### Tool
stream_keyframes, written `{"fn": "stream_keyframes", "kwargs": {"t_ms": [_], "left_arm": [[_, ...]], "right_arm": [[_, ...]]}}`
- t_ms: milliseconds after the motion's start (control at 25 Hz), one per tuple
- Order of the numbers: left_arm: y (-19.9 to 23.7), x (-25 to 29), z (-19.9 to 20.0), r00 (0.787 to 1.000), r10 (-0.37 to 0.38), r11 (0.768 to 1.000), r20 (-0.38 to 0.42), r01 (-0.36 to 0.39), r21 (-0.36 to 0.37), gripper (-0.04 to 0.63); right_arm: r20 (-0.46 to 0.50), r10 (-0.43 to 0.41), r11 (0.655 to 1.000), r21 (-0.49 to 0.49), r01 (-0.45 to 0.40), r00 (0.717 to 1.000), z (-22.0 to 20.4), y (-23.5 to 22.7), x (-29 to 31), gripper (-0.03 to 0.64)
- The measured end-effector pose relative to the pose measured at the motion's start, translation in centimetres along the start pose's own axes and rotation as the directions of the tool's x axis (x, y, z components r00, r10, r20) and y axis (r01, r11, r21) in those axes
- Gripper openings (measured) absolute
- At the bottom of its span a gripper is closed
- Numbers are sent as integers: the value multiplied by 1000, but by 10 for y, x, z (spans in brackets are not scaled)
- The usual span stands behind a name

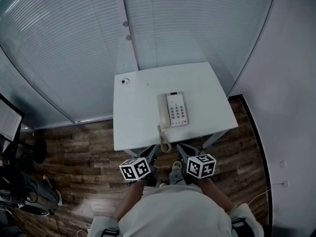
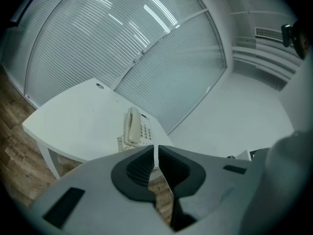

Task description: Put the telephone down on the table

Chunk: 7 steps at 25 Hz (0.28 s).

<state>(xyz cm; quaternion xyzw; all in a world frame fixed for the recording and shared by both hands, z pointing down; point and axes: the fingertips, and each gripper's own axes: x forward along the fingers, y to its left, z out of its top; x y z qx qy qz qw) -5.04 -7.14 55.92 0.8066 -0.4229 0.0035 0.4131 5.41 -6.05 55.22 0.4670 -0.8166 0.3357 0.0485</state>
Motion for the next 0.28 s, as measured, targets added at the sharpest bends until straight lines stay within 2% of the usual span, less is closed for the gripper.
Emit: {"fn": "stream_keyframes", "kwargs": {"t_ms": [280], "left_arm": [[1, 1, 3, 1000, 1, 1000, 0, -1, 5, 44]], "right_arm": [[0, 8, 1000, 0, -8, 1000, 1, 3, 2, 20]]}}
